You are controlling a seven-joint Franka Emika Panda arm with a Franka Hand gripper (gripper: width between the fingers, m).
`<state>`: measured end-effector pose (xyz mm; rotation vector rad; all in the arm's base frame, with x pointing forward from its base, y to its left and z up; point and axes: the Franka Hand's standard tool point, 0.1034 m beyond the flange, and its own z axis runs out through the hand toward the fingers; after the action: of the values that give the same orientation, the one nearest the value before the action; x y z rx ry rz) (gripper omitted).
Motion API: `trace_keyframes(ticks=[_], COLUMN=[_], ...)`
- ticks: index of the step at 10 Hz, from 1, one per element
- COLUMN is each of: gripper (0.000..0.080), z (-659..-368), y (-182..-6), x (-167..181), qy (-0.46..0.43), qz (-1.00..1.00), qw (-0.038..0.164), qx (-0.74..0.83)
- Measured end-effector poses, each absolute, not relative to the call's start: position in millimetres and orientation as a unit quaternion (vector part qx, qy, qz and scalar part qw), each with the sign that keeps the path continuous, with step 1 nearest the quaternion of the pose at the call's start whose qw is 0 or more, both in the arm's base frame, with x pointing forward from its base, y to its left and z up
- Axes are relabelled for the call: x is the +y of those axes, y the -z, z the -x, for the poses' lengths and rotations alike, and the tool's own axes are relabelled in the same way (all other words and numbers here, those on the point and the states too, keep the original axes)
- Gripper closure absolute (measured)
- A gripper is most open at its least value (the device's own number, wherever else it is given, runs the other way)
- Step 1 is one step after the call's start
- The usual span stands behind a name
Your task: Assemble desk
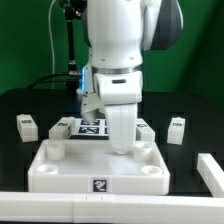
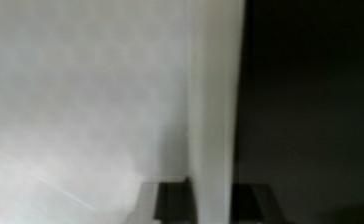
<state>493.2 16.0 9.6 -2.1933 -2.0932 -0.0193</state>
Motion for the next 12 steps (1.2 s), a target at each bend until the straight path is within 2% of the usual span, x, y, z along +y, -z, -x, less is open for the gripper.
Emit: trace_keyframes(ticks=[4, 8, 11, 12], gripper=[0.0736, 0.0736, 0.0736, 0.0559], z=[-516, -537, -539, -539], y=[-10.0, -10.1, -10.0, -9.9], x=[54, 69, 67, 66], qy=[0.017, 0.028, 0.029, 0.029], qz=[0.741, 0.746, 0.746, 0.746], qw=[0.053, 0.049, 0.049, 0.049], qx=[-0.669, -0.664, -0.664, -0.663])
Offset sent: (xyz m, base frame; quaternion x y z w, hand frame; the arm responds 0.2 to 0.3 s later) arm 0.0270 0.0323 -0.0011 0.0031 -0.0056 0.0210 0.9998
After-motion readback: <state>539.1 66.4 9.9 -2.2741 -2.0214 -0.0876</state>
